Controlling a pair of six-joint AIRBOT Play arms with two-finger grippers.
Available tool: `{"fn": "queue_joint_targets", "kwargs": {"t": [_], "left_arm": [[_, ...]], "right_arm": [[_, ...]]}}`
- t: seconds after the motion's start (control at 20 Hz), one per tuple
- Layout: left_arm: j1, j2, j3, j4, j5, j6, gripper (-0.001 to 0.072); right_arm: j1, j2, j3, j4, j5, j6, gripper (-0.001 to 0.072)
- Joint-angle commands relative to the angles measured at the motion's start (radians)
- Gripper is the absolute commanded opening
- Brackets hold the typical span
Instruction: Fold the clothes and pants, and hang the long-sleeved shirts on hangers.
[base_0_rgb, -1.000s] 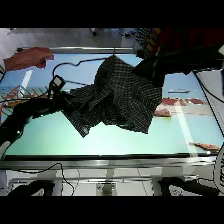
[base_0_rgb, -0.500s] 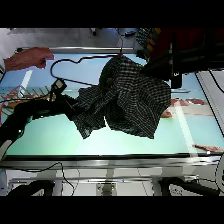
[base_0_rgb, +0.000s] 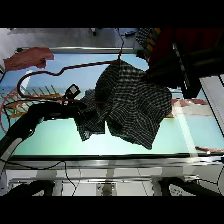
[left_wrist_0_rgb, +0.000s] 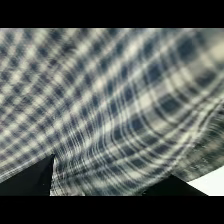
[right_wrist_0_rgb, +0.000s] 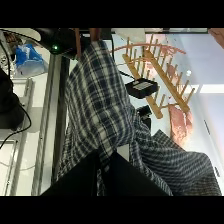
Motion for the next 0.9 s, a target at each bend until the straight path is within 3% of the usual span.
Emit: {"fn": "queue_joint_targets", "kwargs": {"t": [0.0, 0.05, 0.15, 0.3, 0.5, 0.75, 0.85], "left_arm": [[-0.006, -0.002, 0.01, -0.006, -0.053, 0.0, 0.054], [-0.007, 0.0, 0.014, -0.007, -0.095, 0.0, 0.0417], [-0.006, 0.0, 0.032, -0.008, -0.155, 0.0, 0.0059], [-0.004, 0.001, 0.087, -0.008, -0.22, -0.019, 0.0049], [0.055, 0.003, 0.211, -0.005, -0.323, -0.144, 0.0049], [0.18, 0.004, 0.431, -0.001, -0.33, -0.328, 0.0049], [0.188, 0.003, 0.509, 0.002, -0.33, -0.339, 0.0049]], "right_arm": [[0.0, 0.007, 0.001, 0.017, 0.014, 0.0, 0.0047], [0.0, 0.007, 0.001, 0.017, 0.019, 0.0, 0.0047], [0.0, 0.007, 0.001, 0.016, 0.039, -0.001, 0.0047], [0.0, 0.007, 0.0, 0.001, 0.084, 0.0, 0.0048], [0.001, 0.005, 0.0, -0.079, 0.084, 0.0, 0.0047], [0.079, -0.005, -0.018, -0.305, 0.083, 0.003, 0.0047], [0.136, -0.015, -0.053, -0.385, 0.079, 0.004, 0.0048]]}}
